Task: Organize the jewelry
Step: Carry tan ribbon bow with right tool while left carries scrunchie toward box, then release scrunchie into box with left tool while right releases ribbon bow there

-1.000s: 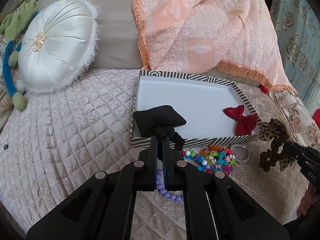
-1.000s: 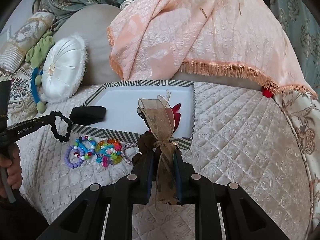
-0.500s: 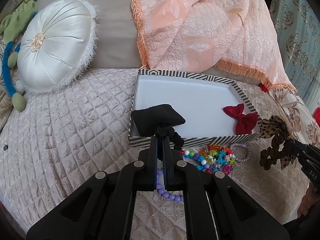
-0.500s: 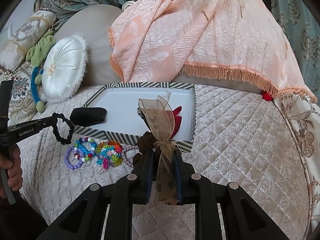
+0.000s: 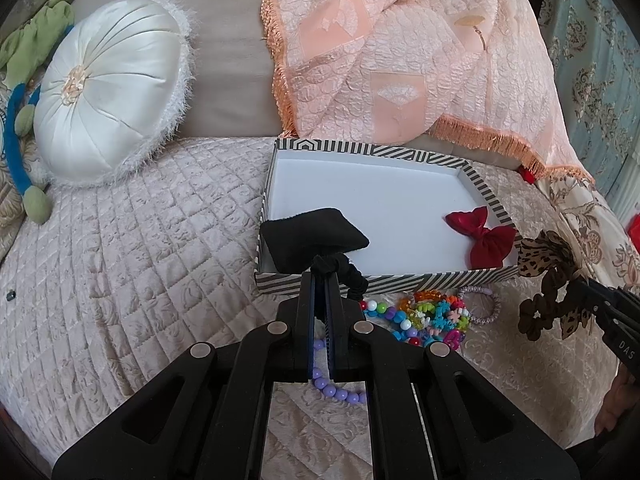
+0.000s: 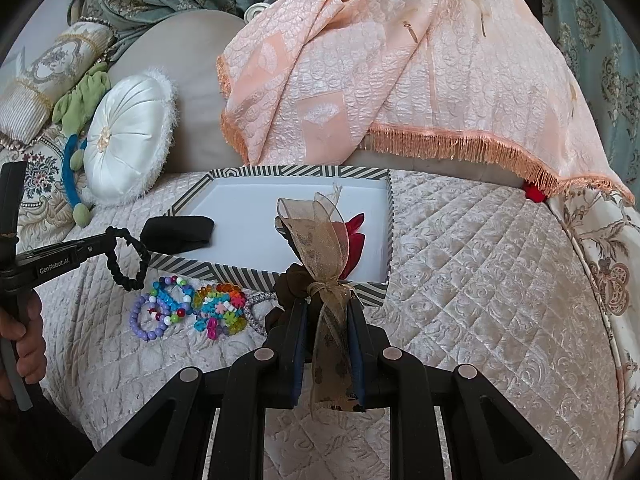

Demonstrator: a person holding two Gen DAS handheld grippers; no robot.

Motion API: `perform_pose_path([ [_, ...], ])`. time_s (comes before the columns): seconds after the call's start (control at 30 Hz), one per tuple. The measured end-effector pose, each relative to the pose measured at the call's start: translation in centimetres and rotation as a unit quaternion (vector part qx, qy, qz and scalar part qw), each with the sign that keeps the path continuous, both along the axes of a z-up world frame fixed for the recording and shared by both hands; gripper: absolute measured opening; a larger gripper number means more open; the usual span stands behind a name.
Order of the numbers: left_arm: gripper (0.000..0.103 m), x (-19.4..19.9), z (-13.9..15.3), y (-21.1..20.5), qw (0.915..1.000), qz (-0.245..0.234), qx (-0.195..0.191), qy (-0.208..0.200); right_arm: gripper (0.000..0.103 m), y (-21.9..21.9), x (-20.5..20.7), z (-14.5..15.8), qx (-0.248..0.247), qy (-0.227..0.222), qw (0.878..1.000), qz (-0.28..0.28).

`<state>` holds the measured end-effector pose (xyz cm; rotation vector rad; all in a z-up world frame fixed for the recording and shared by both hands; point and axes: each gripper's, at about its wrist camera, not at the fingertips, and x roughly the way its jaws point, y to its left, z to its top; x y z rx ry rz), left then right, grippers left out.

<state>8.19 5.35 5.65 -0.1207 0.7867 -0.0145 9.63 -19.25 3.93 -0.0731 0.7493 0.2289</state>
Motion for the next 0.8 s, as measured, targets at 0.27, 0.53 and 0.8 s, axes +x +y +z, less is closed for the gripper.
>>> perform_pose_path([
  [0.27, 0.003, 0.1, 0.2, -0.1, 1.0, -0.004, -0.005, -0.005, 0.017, 0.0, 0.0, 0.3, 0.012, -0.009, 1.0, -0.002],
  [0.53, 0.003, 2.0, 1.5, -2.6, 0.9987, -0.036, 0.002, -0.035, 0.017, 0.2, 3.5, 2.4, 0.087, -0.047, 0.995, -0.006],
  [0.8, 0.003, 7.6, 1.5, -4.8, 0.9965, -0.071, 0.001, -0.045, 0.017, 1.7, 10.3, 0.8, 0.095, -0.022, 0.995, -0.013],
])
